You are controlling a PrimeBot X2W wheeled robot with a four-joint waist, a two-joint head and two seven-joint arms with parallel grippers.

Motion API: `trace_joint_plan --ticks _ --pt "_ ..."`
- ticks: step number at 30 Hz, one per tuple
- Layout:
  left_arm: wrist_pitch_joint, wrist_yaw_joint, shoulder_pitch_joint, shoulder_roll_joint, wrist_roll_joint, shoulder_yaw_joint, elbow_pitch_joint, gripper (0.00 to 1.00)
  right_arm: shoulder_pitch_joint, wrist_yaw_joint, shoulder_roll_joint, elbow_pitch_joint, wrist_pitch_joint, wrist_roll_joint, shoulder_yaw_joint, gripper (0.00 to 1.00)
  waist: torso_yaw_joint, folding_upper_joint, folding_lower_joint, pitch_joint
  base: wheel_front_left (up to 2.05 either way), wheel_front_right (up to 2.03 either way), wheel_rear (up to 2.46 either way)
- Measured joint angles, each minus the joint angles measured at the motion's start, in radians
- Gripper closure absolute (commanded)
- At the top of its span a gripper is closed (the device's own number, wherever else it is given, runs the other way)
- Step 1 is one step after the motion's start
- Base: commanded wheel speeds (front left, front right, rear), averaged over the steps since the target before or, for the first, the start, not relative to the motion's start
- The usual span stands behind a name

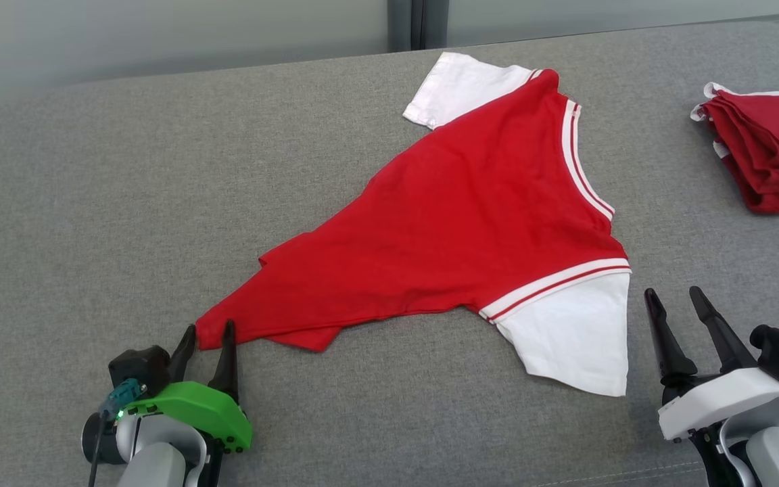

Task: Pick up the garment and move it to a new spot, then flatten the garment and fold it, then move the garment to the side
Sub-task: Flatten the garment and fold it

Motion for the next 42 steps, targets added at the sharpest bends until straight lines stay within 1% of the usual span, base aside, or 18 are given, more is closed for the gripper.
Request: trace_joint_plan --ticks 1,3,4,5,6,9,10,11,13,14,25,29,37,42 --pt "0.000 0.000 0.000 0.000 -0.003 -0.003 0.003 0.23 0.000 0.000 0.000 0.002 0.000 0.001 0.000 0.00 0.000 0.0000 0.0000 0.000 0.00 0.00 0.00" --pt "0.000 0.000 0.000 0.000 -0.010 -0.005 0.012 0.13 -0.001 0.000 0.001 0.005 0.000 0.001 0.002 0.00 -0.001 0.0000 0.0000 -0.001 0.00 0.00 0.00" --pt "0.000 0.000 0.000 0.001 -0.012 -0.004 0.016 0.13 -0.001 0.000 0.001 0.006 0.000 0.002 0.002 0.00 -0.001 0.0000 0.0000 -0.001 0.00 0.00 0.00" --pt "0.000 0.000 0.000 0.002 -0.012 -0.004 0.019 0.03 -0.001 0.000 0.001 0.007 -0.001 0.003 0.001 0.00 -0.002 0.0000 0.0000 -0.001 0.00 0.00 0.00" --pt "0.000 0.000 0.000 0.002 -0.015 -0.002 0.027 0.00 -0.001 0.000 0.001 0.007 -0.001 0.004 0.001 0.00 -0.003 0.0000 0.0000 -0.001 0.00 0.00 0.00" --pt "0.000 0.000 0.000 0.002 -0.015 -0.007 0.028 0.00 -0.002 0.000 0.001 0.007 -0.002 0.004 0.000 0.00 -0.004 0.0000 0.0000 -0.002 0.00 0.00 0.00" --pt "0.000 0.000 0.000 0.002 -0.015 -0.011 0.028 0.24 -0.002 0.000 0.001 0.007 -0.002 0.003 0.000 0.00 -0.004 0.0000 0.0000 -0.002 0.00 0.00 0.00" --pt "0.000 0.000 0.000 0.002 -0.015 -0.014 0.026 0.54 -0.002 0.000 0.001 0.007 -0.002 0.003 -0.001 0.00 -0.004 0.0000 0.0000 -0.002 0.00 0.00 0.00" --pt "0.000 0.000 0.000 0.002 -0.016 -0.017 0.013 0.93 -0.002 0.000 0.001 0.007 -0.003 0.002 -0.001 0.00 -0.003 0.0000 0.0000 -0.001 0.00 0.00 0.00" --pt "0.000 0.000 0.000 0.002 -0.017 -0.017 0.005 1.00 -0.002 0.000 0.001 0.007 -0.003 0.002 -0.001 0.00 -0.002 0.0000 0.0000 -0.001 0.00 0.00 0.00" --pt "0.000 0.000 0.049 0.002 -0.001 -0.016 -0.084 1.00 0.003 0.000 0.011 0.027 -0.004 0.011 -0.008 0.00 0.014 0.0000 0.0000 -0.024 0.00 0.00 0.00" --pt "0.000 0.000 0.087 0.002 0.002 -0.007 -0.132 1.00 0.011 0.000 0.020 0.045 -0.004 0.014 -0.010 0.00 0.030 0.0000 0.0000 -0.047 0.00 0.00 0.00" --pt "0.000 -0.001 0.183 0.021 0.005 -0.030 -0.165 1.00 0.035 0.000 0.051 0.074 -0.005 0.020 0.000 0.00 0.069 0.0000 0.0000 -0.107 0.00 0.00 0.00" --pt "0.000 -0.002 0.228 0.025 0.000 -0.033 -0.195 1.00 0.052 0.000 0.058 0.094 -0.005 0.022 0.001 0.00 0.081 0.0000 0.0000 -0.139 0.00 0.00 0.00"
